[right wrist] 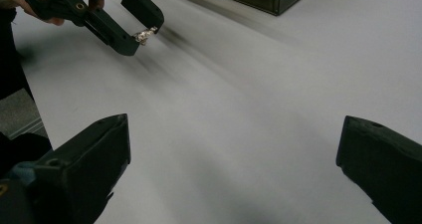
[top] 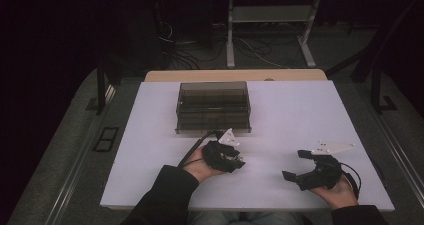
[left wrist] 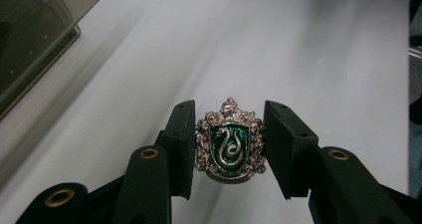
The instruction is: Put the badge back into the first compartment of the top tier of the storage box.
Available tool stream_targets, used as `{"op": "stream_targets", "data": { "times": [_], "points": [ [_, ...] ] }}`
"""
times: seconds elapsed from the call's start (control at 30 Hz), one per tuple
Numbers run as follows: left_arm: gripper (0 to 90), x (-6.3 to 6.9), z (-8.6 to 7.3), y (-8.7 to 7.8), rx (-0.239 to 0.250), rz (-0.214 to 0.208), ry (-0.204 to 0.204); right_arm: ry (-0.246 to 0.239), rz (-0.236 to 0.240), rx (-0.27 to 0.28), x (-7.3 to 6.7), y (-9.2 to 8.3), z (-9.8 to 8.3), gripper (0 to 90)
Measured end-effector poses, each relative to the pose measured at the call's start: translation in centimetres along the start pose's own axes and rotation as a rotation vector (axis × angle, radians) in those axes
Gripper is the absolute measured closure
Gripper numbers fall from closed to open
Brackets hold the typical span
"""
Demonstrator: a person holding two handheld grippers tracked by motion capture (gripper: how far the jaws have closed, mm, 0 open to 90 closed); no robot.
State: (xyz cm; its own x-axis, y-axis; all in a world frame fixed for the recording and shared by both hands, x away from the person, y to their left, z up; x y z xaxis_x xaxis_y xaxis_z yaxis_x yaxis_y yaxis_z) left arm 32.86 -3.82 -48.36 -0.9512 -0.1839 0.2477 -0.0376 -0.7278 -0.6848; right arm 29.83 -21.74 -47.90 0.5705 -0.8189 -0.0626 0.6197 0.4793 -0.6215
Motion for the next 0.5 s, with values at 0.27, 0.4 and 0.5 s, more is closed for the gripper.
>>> {"op": "stream_targets", "data": {
  "times": [0.27,0.4,0.5],
  "points": [
    [57.0,0.5,0.7,-0.9,0.012,-0.026,0.003,-0.002,0.004,0.007,0.0,-0.1,0.1,0.3],
    [57.0,0.5,0.9,-1.5,0.019,-0.031,0.003,0.0,0.003,0.009,0.0,-0.1,0.1,0.3],
    [57.1,0.5,1.0,-1.8,0.019,-0.036,0.004,0.0,0.004,0.009,0.0,-0.1,0.1,0.3]
  ]
}}
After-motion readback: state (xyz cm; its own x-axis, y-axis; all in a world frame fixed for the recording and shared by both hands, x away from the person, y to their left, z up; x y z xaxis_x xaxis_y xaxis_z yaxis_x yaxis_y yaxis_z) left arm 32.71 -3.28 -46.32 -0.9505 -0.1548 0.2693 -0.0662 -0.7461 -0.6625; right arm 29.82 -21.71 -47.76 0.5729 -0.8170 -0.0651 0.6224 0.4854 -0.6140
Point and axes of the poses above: each handheld gripper's, and its own axes: y roughly forward along the jaws, z roughly out of its top, x roughly to its right, the point moved 10 cm from there along y, roughly forward along the jaws, and after that the axes turned 14 degrees about -z, right-handed, at the moved point
